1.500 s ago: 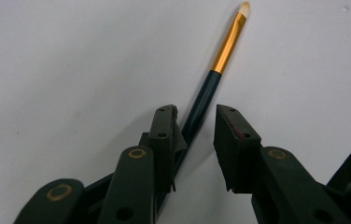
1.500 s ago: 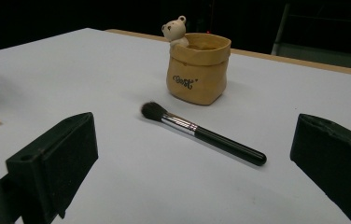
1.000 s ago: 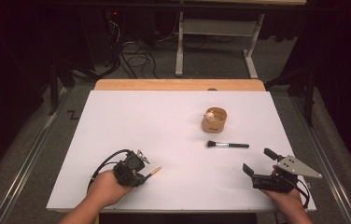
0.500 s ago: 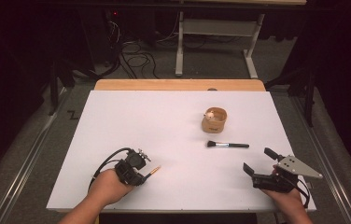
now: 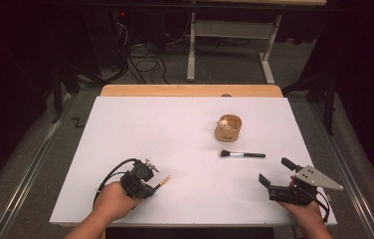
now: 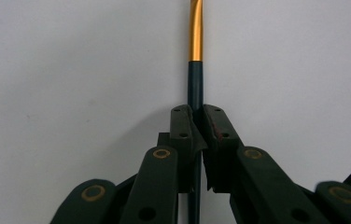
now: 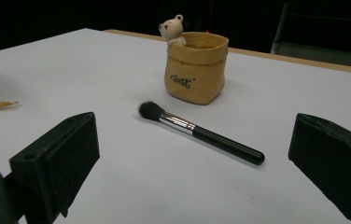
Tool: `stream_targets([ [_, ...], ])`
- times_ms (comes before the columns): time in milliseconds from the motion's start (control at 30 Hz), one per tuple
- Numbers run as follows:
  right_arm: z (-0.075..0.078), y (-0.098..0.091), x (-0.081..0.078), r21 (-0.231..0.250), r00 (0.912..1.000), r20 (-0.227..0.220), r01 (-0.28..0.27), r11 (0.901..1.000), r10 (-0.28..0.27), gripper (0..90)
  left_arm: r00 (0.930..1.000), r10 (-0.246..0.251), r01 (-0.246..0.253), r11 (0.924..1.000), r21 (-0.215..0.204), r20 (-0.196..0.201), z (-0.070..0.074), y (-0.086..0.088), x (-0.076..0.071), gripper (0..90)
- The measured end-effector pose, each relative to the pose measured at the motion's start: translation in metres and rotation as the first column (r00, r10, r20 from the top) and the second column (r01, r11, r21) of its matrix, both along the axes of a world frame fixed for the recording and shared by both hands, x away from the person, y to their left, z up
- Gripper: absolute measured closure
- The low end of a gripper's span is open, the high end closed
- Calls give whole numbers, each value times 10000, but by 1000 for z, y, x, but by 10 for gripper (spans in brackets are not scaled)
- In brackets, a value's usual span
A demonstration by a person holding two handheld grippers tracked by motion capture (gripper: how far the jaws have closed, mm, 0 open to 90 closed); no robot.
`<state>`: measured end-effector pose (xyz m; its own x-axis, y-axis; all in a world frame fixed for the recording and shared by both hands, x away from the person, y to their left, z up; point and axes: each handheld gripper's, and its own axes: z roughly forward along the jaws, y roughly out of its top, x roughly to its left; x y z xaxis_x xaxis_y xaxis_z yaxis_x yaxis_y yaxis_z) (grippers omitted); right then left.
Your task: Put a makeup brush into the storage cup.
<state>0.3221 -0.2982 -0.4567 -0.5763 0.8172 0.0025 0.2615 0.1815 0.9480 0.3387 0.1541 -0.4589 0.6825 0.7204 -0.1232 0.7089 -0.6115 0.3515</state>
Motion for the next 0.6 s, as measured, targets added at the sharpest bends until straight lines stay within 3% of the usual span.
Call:
stream_targets([
  [100,0,-1,0,20,10000,-7,14,10000,-14,24,9994,241,-229,9985,-488,242,4,6,0,829],
  [167,0,0,0,34,10000,-42,-59,10000,59,25,9968,425,-354,9941,-1027,679,8,10,-2,829],
  [200,0,0,0,34,10000,-42,-59,10000,59,25,9968,425,-354,9941,-1027,679,8,10,-2,829],
  [233,0,1,-1,29,9999,-71,-84,10000,85,25,9952,517,-416,9920,-1194,834,9,10,-3,829],
  [267,0,1,0,32,9999,-98,-93,10000,94,26,9908,398,-212,9897,-1416,1295,12,11,-5,829],
  [300,0,1,0,32,9999,-98,-93,10000,94,26,9908,398,-212,9897,-1416,1295,12,11,-5,829],
  [367,0,2,1,52,9997,-182,-181,9998,182,29,9852,364,-101,9879,-1550,1677,14,13,-6,829],
  [400,-1,2,1,69,9993,-308,-222,9997,224,35,9777,554,-169,9822,-1869,2027,15,14,-7,829],
  [433,-2,2,1,86,9990,-380,-234,9997,237,36,9777,554,-169,9822,-1869,2027,15,14,-7,829],
  [467,-2,2,1,86,9990,-380,-234,9997,237,36,9739,594,-148,9797,-1998,2191,15,15,-7,829],
  [500,-2,2,3,114,9986,-434,-311,9995,316,40,9662,758,-167,9721,-2338,2464,17,17,-7,829],
  [533,-2,2,3,97,9985,-453,-289,9995,294,41,9662,758,-167,9721,-2338,2464,17,17,-7,829],
  [600,-2,2,3,94,9984,-463,-306,9995,310,41,9581,823,-90,9660,-2584,2744,20,17,-8,829],
])
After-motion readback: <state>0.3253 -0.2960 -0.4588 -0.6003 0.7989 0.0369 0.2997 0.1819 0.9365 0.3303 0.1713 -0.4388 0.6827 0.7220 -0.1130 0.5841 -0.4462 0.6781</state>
